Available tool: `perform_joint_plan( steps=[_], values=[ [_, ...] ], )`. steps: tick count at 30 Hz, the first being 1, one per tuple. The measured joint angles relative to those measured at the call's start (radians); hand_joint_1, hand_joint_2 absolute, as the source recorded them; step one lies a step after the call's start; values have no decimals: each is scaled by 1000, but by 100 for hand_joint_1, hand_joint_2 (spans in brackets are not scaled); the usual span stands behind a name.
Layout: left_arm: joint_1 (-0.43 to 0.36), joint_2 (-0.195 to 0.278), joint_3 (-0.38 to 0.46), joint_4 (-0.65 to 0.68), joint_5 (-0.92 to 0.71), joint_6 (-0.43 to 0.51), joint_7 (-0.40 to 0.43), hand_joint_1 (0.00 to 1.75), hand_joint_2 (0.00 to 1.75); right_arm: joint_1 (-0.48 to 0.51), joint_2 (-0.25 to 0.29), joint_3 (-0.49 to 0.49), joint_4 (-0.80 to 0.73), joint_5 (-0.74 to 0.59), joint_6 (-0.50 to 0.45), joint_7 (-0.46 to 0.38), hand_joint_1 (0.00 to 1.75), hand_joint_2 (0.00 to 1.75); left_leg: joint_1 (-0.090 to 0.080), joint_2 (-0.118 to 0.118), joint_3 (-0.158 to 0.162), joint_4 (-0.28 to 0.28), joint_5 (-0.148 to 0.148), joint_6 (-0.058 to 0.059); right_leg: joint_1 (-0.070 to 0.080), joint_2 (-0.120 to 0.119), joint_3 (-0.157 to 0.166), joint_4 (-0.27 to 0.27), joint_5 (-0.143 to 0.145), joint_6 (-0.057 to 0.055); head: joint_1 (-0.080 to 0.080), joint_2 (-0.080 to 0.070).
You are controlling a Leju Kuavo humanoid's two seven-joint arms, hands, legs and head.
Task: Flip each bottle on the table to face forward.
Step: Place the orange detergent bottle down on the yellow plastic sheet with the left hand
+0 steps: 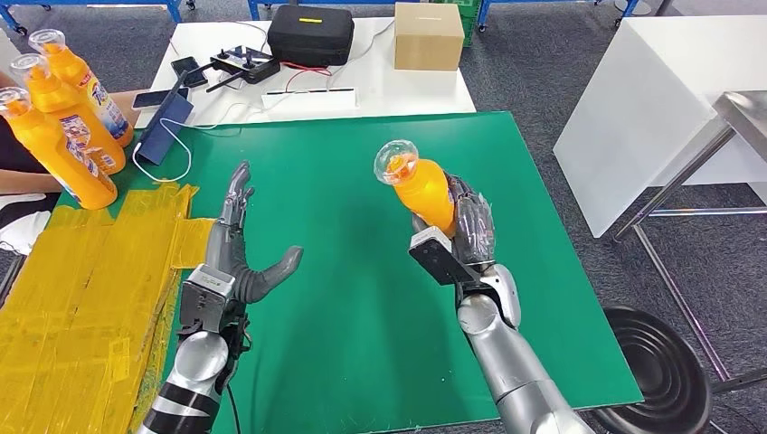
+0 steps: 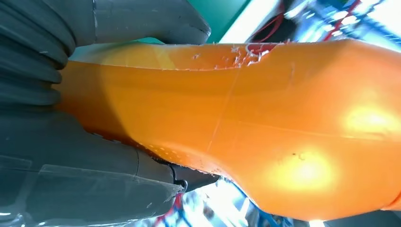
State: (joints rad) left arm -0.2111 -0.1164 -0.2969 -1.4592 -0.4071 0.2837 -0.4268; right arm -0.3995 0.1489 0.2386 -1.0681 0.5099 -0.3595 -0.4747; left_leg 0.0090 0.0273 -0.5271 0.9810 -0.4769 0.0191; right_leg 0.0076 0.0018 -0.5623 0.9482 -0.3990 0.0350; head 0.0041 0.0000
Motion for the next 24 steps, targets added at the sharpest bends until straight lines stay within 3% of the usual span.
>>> perform_joint_plan(
  steps=[12,24],
  values=[
    [-127,-23,-42,105,89,-125,39,0,175,21,121,44,-5,-264,312,-72,175,175,0,-1,-2,0,1,-1,0,-1,-2,2,0,0,0,0],
    [-192,-33,-73,171,143,-194,46,0,175,16,178,127,46,-279,313,-89,175,175,-1,-2,-3,0,2,-1,-1,-1,-4,3,0,0,0,0]
  ],
)
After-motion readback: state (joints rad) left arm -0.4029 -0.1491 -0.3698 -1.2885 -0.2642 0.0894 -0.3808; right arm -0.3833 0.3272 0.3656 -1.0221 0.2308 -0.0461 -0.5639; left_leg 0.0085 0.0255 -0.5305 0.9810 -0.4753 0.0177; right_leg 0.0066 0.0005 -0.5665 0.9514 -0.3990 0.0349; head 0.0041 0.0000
